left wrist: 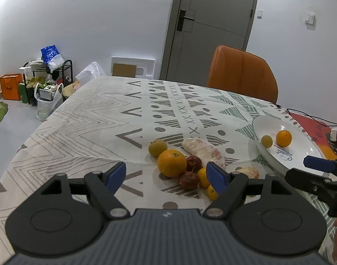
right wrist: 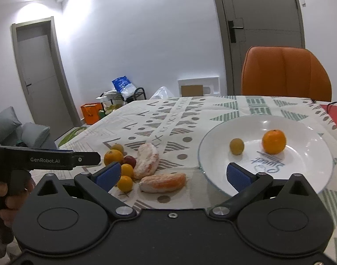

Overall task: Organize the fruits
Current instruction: 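Withdraw the left gripper from the plate and bring the right gripper back to the fruit pile, then close the right gripper on the peeled pink pomelo segment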

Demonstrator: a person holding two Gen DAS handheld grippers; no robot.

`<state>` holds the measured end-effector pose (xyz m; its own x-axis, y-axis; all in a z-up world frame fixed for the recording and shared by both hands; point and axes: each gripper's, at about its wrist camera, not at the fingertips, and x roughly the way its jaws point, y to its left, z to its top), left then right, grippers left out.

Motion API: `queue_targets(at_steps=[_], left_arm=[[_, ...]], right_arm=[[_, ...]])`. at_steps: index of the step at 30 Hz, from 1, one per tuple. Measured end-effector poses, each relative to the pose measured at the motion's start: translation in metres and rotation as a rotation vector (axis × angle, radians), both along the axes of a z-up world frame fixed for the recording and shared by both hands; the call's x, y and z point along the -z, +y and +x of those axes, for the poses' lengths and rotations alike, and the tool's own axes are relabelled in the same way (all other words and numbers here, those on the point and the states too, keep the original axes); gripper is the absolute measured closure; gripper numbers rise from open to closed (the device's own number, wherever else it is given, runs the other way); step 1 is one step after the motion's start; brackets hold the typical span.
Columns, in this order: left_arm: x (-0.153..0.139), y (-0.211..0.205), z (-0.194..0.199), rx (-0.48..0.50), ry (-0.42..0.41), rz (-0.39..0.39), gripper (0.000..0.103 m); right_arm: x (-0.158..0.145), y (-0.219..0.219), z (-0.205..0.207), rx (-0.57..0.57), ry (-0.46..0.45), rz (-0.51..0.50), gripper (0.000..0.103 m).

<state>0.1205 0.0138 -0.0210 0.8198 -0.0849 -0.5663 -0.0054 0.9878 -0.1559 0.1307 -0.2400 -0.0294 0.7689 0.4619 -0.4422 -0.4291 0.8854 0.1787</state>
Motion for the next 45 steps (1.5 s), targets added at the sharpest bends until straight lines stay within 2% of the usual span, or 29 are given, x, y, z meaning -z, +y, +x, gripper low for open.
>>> queue_targets(at_steps=[10,12,14,24,31,33,38,45], left_arm=[[0.007,0.014,-0.002,-0.017,0.005,-0.022,0.028],[0.008,0.017,-0.002,-0.018,0.006,-0.026,0.029],[0.009,0.019,-0.001,-0.018,0.006,-0.029,0.03],[0.015,0.027,0.0,-0.024,0.017,-0.05,0.034],[0.016,0.031,-0.001,-0.028,0.021,-0.058,0.036],[0.017,0.032,0.0,-0.029,0.022,-0.06,0.036],[0.017,0.033,0.0,-0.015,0.017,-0.07,0.036],[0.015,0.029,-0.001,0.009,0.011,-0.064,0.036]], right_arm=[[0.008,0.025,0.001,-0.043,0.019,-0.066,0.003],[0.01,0.028,0.003,-0.048,0.029,-0.077,0.012],[0.013,0.031,0.005,-0.056,0.046,-0.084,0.018],[0.027,0.045,0.015,-0.042,0.085,-0.147,0.03],[0.033,0.052,0.023,-0.033,0.091,-0.179,0.035],[0.033,0.054,0.024,-0.034,0.089,-0.186,0.039],[0.035,0.062,0.026,-0.042,0.077,-0.221,0.039],[0.035,0.063,0.028,-0.054,0.071,-0.212,0.043]])
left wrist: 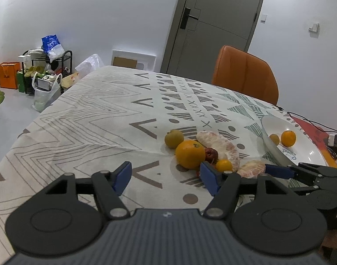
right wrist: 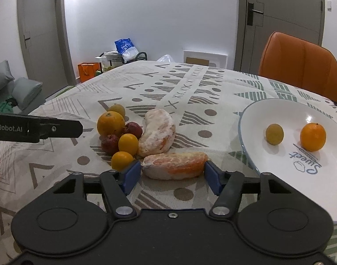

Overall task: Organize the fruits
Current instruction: 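Close the right gripper on the peeled pink pomelo segment, then grasp a dark red fruit with the left gripper while the right gripper lifts the pomelo segment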

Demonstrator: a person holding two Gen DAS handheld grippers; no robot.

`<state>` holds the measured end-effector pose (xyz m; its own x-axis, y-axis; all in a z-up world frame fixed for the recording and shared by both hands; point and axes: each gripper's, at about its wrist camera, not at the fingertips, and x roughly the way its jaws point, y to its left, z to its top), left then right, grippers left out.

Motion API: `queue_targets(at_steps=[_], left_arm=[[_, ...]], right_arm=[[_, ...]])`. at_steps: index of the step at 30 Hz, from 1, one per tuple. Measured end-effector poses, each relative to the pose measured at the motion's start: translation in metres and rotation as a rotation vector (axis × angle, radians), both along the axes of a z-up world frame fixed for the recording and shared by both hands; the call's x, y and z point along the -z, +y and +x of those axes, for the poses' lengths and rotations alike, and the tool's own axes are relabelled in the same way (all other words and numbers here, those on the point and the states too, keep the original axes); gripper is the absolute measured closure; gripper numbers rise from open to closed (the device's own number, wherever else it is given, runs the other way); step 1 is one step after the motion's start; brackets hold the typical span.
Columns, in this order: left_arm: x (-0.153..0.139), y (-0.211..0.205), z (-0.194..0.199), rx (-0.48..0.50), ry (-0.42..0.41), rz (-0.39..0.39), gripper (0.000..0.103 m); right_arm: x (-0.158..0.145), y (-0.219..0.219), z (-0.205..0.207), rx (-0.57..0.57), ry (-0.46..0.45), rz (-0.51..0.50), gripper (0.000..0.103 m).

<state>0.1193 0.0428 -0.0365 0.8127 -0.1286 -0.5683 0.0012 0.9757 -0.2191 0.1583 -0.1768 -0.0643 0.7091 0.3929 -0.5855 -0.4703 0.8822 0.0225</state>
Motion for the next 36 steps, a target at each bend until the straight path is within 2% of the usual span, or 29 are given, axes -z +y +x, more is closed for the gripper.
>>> queue_targets(at_steps=[8,27,30,32,34,36], left_arm=[[0.001,-0.008,0.001,0.02,0.001,0.0,0.036],[0.014,-0.042,0.018,0.098,0.035,-0.002,0.058],[0.017,-0.044,0.02,0.097,0.033,-0.003,0.058],[0.018,-0.045,0.02,0.1,0.024,0.0,0.063],[0.019,-0.045,0.021,0.1,0.028,-0.006,0.08],[0.018,-0.043,0.021,0.098,0.033,-0.009,0.08]], right_arm=[[-0.009,-0.005,-0.009,-0.019,-0.02,0.035,0.043],[-0.034,-0.033,-0.023,0.006,-0.084,0.076,0.043],[-0.037,-0.037,-0.024,0.011,-0.092,0.079,0.043],[-0.039,-0.04,-0.026,0.014,-0.097,0.079,0.043],[-0.04,-0.042,-0.026,0.018,-0.1,0.08,0.043],[-0.041,-0.043,-0.027,0.021,-0.104,0.083,0.043]])
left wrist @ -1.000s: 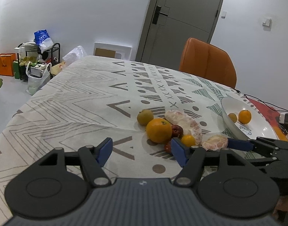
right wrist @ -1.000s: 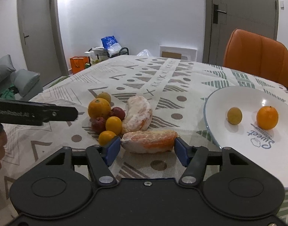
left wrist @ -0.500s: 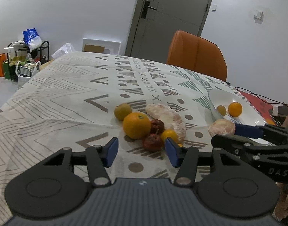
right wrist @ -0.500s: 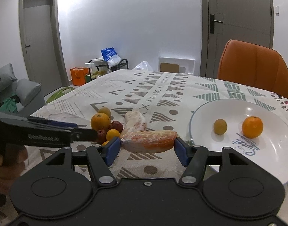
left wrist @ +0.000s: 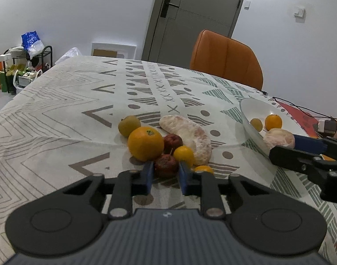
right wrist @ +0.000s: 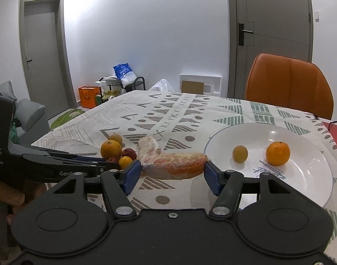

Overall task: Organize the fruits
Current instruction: 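Grasp a dark red fruit with the left gripper while the right gripper lifts the pomelo segment, then carry the pomelo segment onto the white plate and open the right gripper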

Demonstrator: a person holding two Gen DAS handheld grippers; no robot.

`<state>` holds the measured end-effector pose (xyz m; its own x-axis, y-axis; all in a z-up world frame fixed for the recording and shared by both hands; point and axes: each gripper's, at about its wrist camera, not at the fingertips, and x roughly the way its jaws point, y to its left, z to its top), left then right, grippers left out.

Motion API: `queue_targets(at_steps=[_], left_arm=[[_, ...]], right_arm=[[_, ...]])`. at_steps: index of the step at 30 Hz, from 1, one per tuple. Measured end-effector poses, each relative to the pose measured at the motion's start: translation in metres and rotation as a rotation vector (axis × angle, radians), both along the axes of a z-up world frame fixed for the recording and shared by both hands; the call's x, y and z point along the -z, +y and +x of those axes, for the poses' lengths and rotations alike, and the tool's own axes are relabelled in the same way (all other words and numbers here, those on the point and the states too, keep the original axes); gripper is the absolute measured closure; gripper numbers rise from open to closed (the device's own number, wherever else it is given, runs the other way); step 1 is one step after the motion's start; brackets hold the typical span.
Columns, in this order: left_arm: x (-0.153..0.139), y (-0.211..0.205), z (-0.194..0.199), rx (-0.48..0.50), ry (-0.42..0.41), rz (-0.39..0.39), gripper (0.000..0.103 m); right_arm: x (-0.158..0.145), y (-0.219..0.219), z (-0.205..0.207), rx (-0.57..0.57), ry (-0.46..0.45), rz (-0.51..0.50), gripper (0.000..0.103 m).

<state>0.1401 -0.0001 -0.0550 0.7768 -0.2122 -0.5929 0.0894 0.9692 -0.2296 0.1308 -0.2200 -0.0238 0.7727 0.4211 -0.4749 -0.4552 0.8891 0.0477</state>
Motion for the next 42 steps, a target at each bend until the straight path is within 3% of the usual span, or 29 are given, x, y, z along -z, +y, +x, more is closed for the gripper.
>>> queue_targets(at_steps=[19,42], left_arm=[[-0.028,-0.019,-0.011,0.021,-0.066,0.036,0.081],[-0.036,-0.067,-0.012,0.101,-0.081,0.074,0.081]], right_arm=[[-0.004,-0.031,-0.007,0.066,-0.028,0.035,0.043],[0.01,-0.089,-0.015,0.192,-0.016,0.072,0.043]])
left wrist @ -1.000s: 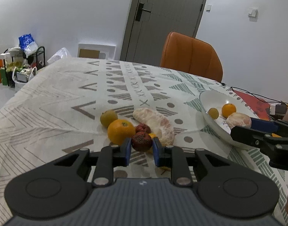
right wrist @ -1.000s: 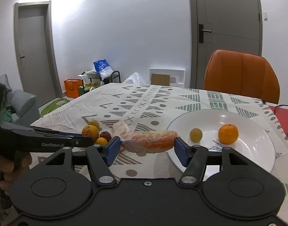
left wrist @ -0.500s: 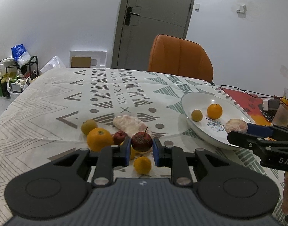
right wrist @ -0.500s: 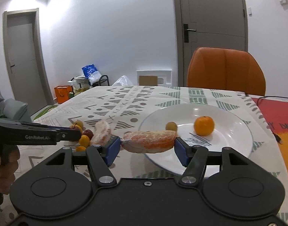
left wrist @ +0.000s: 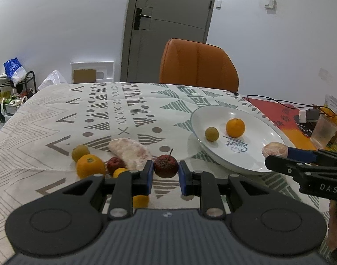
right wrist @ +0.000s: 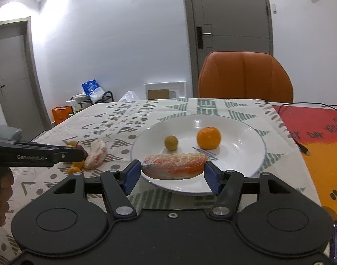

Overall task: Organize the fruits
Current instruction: 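Carry the pomelo segment onto the white plate and open the right gripper, then lower the dark red fruit onto the white plate and open the left gripper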

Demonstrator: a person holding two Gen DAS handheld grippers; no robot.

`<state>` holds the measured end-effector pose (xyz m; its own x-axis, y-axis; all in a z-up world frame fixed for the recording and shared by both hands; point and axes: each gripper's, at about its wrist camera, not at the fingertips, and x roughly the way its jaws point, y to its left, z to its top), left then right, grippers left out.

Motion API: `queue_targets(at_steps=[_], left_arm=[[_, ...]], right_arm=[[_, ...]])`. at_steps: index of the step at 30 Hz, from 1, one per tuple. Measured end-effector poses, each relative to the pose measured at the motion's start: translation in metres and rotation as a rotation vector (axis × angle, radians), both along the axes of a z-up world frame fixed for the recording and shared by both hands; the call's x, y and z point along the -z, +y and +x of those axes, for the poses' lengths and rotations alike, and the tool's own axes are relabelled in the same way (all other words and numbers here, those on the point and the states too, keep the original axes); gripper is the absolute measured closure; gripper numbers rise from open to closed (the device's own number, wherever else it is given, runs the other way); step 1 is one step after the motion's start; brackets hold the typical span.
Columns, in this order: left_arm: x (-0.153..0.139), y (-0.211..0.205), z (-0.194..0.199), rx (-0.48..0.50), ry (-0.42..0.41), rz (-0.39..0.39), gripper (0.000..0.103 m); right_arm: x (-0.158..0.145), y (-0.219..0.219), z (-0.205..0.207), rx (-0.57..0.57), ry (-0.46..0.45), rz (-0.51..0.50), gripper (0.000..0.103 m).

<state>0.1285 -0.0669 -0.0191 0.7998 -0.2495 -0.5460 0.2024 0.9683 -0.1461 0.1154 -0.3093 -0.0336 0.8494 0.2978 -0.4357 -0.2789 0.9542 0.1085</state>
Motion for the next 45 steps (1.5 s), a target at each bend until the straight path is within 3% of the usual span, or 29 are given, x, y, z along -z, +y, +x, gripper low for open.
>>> queue_targets(at_steps=[25,30,45], left_arm=[[-0.003,-0.046,0.015,0.075,-0.007,0.029,0.081],[-0.004,-0.055,0.02,0.091,-0.007,0.036,0.081],[-0.006,-0.082,0.038,0.154,-0.015,0.028,0.08]], right_arm=[[0.007,-0.036,0.011,0.078,-0.01,0.021,0.043],[0.007,-0.04,0.011,0.105,-0.021,0.023,0.031],[0.006,-0.054,0.001,0.113,-0.02,0.057,0.031]])
